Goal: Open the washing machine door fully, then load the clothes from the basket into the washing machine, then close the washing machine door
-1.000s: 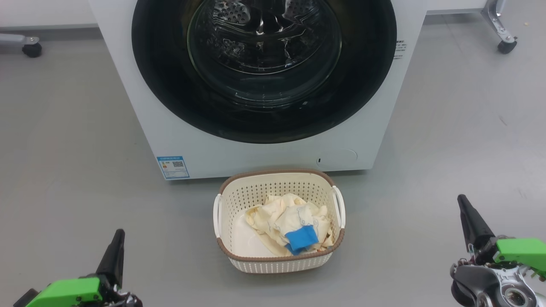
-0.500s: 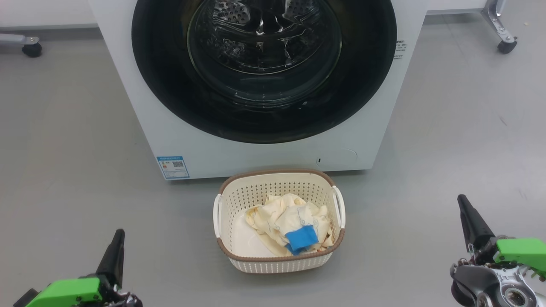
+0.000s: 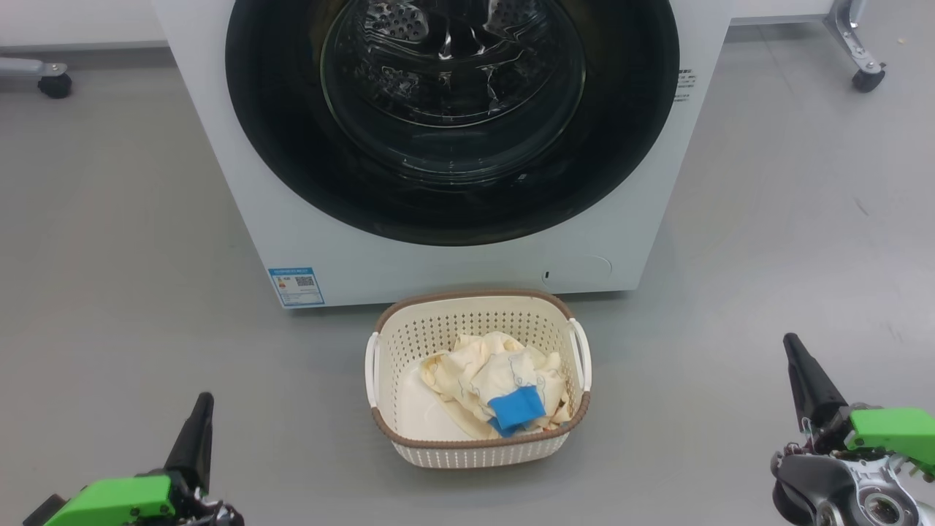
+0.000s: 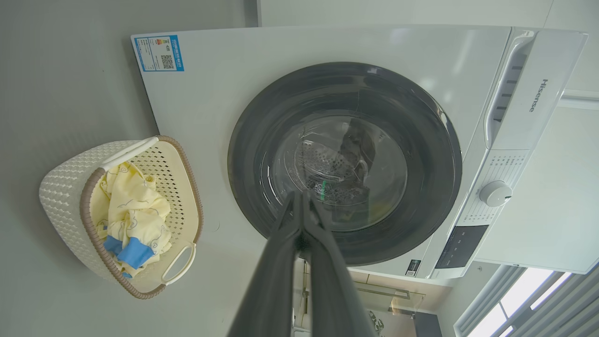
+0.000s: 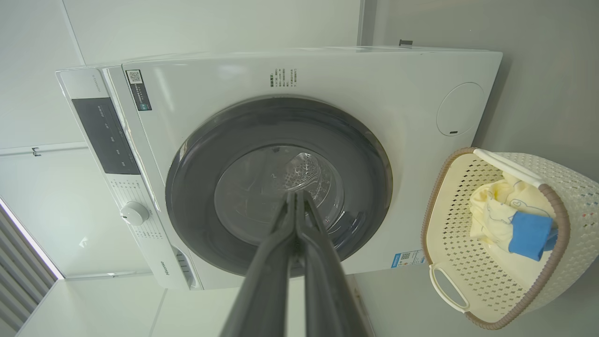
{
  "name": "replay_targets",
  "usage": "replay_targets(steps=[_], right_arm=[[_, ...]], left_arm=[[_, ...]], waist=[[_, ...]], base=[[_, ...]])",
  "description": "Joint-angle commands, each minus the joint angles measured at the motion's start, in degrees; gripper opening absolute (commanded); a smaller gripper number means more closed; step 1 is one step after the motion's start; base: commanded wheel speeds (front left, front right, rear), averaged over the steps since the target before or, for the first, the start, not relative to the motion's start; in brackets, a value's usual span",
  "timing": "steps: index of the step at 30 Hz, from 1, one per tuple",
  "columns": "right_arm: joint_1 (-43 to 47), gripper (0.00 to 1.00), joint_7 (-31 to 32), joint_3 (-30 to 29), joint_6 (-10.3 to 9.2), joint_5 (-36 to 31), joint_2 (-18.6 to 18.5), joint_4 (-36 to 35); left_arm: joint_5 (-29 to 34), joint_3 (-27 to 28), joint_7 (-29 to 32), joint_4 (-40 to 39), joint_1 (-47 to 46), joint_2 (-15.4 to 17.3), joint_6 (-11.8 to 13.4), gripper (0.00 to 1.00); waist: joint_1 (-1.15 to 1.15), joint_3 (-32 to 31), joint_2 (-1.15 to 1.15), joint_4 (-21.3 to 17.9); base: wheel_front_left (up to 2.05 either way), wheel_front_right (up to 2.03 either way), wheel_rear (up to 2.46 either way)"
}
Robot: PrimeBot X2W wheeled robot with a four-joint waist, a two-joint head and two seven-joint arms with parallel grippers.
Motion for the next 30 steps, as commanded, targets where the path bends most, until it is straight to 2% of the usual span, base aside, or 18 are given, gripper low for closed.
replay_targets(steps=[1,7,8,12,30], right_arm=[[-3.35,0.00,0.32,0.90,-0.15,-0.52,-0.66,-1.80],[-3.35,0.00,0.32,0.91,-0.15,-0.52,-0.66,-1.80],[0.00,1.00,0.00,0.00,0.00,0.01,0.00,0.00],[1.16,1.00,-0.13,0.22,0.01,-0.03,0.67,2.20],[1.43,1.00,-3.00,-0.40,-0.01,-2.11,0.49,-1.22]], left_arm=[[0.66,1.87,0.46,-1.72,-2.89,0.48,-0.04,0.00],[0.65,1.87,0.46,-1.72,-2.89,0.48,-0.04,0.00],[0.00,0.01,0.00,0.00,0.00,0.00,0.00,1.00],[-0.04,-0.19,-0.13,2.38,0.96,-0.36,0.00,1.00],[-0.03,-1.24,-3.01,1.38,-0.26,-0.24,0.42,1.00]], waist=[[0.00,0.00,0.00,0.00],[0.00,0.00,0.00,0.00],[0.00,0.00,0.00,0.00],[0.00,0.00,0.00,0.00],[0.00,0.00,0.00,0.13]], base=[[0.00,0.00,0.00],[0.00,0.00,0.00],[0.00,0.00,0.00],[0.00,0.00,0.00],[0.00,0.00,0.00]])
